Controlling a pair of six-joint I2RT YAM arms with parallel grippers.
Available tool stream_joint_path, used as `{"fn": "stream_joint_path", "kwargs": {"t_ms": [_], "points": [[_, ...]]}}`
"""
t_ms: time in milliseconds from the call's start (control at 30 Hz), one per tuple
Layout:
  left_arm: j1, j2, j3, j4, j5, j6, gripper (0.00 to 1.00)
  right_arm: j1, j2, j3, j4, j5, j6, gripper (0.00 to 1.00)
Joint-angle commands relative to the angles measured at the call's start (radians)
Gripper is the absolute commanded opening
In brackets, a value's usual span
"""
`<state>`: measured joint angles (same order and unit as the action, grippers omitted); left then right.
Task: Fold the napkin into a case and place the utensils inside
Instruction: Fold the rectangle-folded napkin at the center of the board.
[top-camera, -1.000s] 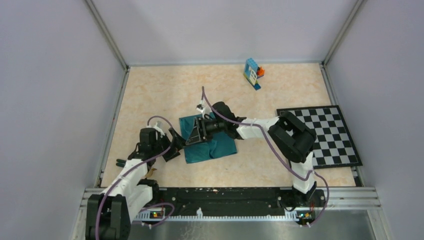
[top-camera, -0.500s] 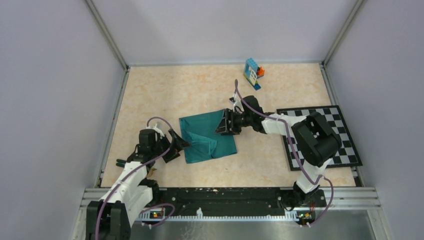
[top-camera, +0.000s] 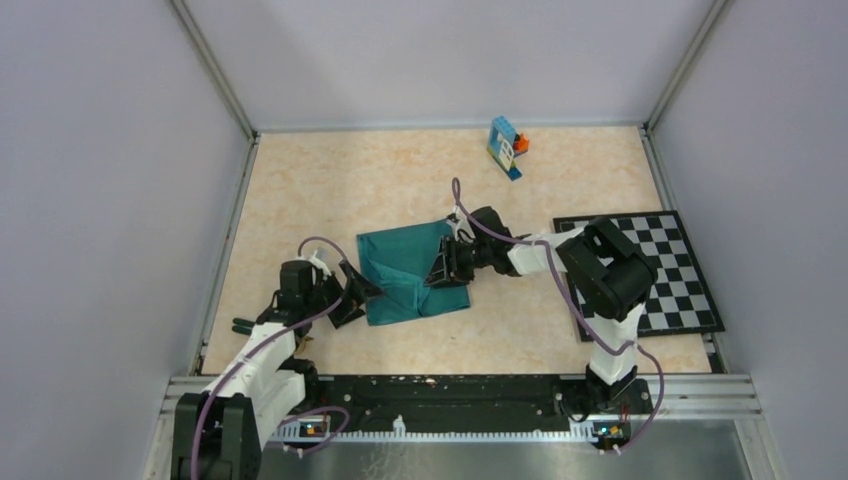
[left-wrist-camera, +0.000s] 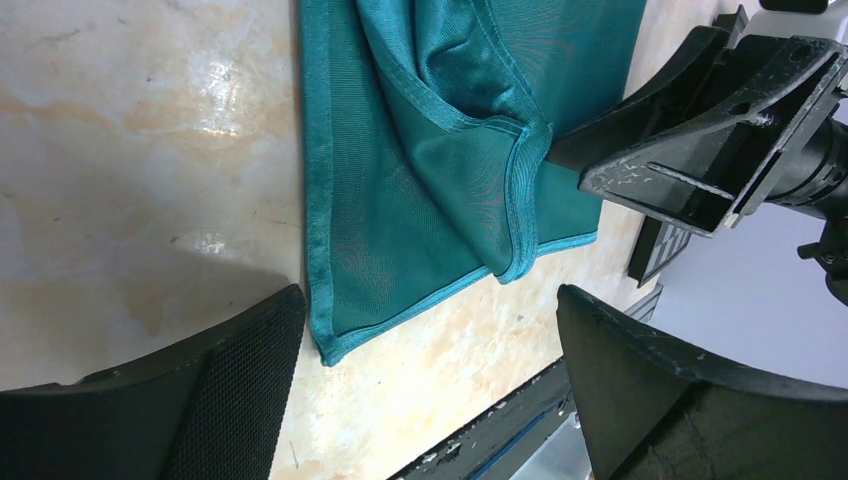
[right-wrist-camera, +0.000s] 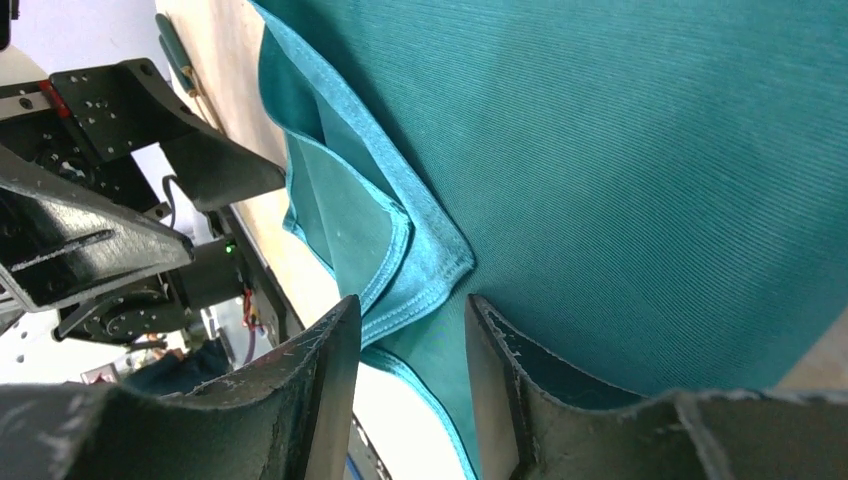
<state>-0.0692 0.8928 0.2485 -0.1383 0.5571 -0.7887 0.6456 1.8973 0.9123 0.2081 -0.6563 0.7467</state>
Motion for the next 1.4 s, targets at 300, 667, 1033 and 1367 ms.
{"fn": "stream_joint_path", "kwargs": {"t_ms": [300,667,1033,1367], "points": [[-0.017,-0.03,-0.036,0.08,0.012,-0.033,0.99,0.117,0.078,0.141,0.11,0.049,0.053,0.41],[-0.022,-0.238,0.131,-0.322,-0.313,-0.11,0.99,0.246,0.146,0.157,0.497,-0.087,0.356,0.41],[-0.018,-0.187,0.245,-0.366,-0.316,-0.087,0.99,0.194,0.057,0.062,0.376,-0.071,0.246,0.46],[-0.022,0.072,0.153,-0.116,0.011,0.057,0.99,0.112,0.015,0.044,0.062,0.031,-0.051,0.53]]}}
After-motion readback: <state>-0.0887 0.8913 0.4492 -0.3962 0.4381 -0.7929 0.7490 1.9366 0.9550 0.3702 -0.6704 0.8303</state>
